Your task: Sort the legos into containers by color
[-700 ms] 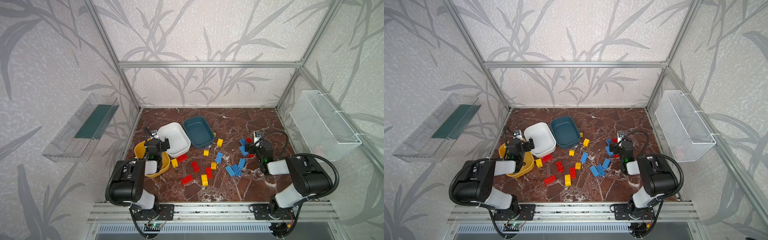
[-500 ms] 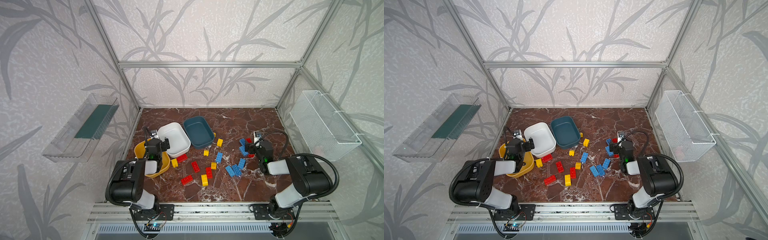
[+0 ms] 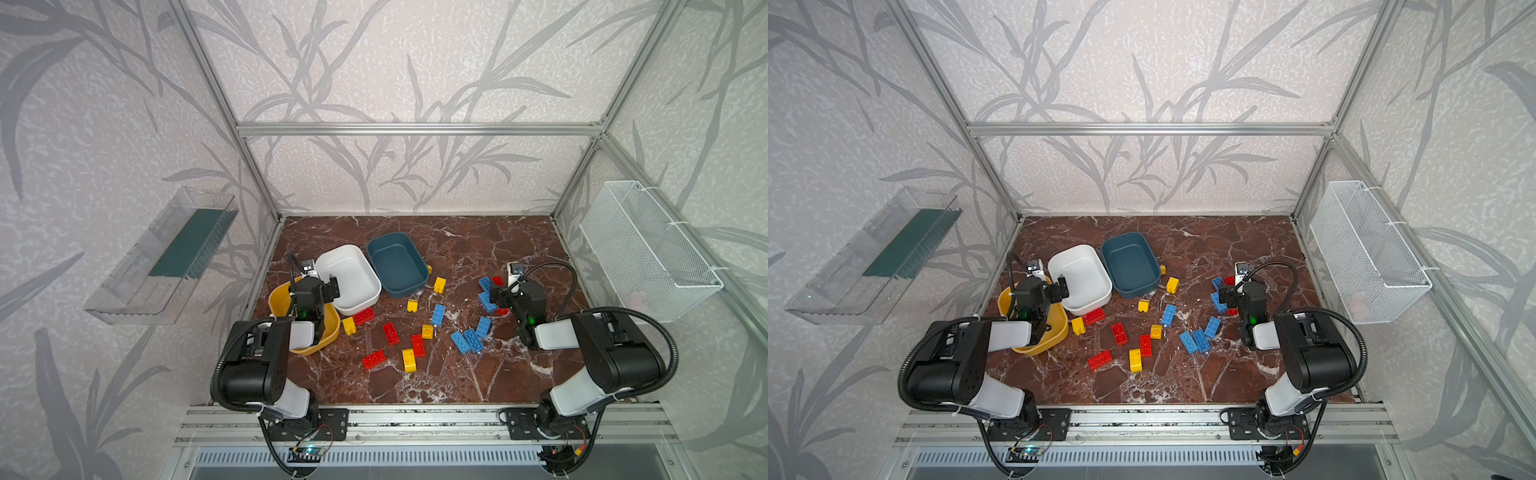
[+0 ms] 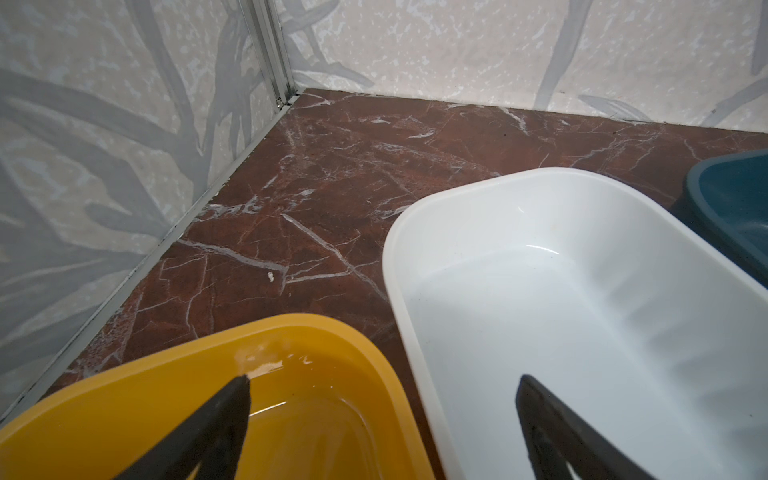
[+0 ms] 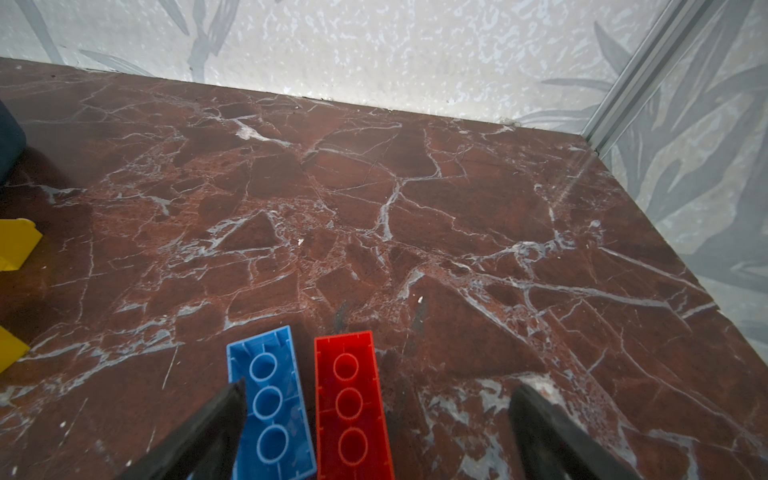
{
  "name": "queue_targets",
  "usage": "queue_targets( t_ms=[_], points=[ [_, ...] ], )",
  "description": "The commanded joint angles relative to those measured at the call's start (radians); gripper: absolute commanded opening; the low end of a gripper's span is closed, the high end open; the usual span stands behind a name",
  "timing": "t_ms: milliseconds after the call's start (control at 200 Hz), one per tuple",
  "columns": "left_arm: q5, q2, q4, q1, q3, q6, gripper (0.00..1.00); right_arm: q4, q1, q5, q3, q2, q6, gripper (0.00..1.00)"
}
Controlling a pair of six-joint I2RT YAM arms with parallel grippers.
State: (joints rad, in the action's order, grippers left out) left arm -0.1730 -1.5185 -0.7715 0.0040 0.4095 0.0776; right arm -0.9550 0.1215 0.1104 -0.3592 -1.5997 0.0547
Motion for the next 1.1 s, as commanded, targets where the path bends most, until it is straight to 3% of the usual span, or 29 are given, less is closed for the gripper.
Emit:
queue_targets(
  t_ms=[0,740,855,940,1095],
  points=[
    [0.005,0.000,-0.006,0.001,0.008,-0.022,0.99,-0.015,0.004,-0.005,-0.017,0.019,0.008,0.99],
    [-0.008,0.039,0.026,-0.004,0.011,-0.027,0.99,0.003,0.025,0.026,-0.011,0.060,0.025,0.99],
    [-0.036,0.112,0.181,-0.018,0.057,-0.038,0.99,0.252,0.080,0.121,-0.069,0.188,0.038,0.99],
    [-0.033,0.186,0.389,-0.029,0.126,-0.044,0.99,0.494,0.087,0.120,-0.156,0.262,-0.025,0.99],
    [-0.086,0.346,0.610,-0.093,0.203,-0.038,0.99,0.866,0.124,0.151,-0.321,0.324,-0.154,0.99]
  ],
)
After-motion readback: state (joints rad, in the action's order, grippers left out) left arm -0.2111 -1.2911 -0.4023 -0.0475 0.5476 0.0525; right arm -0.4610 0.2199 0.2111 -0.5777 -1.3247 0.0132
